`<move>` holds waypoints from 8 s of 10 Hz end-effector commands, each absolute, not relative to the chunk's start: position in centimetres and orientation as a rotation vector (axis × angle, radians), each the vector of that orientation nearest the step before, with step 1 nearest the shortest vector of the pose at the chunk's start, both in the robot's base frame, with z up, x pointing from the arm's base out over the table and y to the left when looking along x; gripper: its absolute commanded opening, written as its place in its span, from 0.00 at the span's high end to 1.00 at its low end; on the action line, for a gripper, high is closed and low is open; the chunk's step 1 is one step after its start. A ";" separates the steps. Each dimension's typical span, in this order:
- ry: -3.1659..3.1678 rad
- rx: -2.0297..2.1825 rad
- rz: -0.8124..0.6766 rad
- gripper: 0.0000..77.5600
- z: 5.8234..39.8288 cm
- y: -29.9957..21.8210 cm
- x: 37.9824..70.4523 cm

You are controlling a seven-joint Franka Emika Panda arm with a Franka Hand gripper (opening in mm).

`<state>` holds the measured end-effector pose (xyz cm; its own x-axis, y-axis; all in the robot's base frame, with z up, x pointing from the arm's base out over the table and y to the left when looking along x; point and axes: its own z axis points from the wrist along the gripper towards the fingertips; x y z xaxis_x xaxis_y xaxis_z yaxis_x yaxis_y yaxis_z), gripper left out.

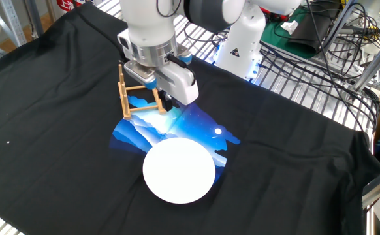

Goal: Put the dish on the dish rack

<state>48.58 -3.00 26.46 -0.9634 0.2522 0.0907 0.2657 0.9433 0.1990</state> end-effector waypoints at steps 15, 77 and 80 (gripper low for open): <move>-2.980 -0.565 -0.220 1.00 26.5 -3.2 48.4; -2.908 -0.803 -0.450 1.00 9.0 -4.5 45.5; -2.905 -0.807 -0.484 1.00 9.0 -4.5 45.5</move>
<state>45.40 -4.43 8.86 -0.8538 0.4909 0.1733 0.5206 0.8061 0.2814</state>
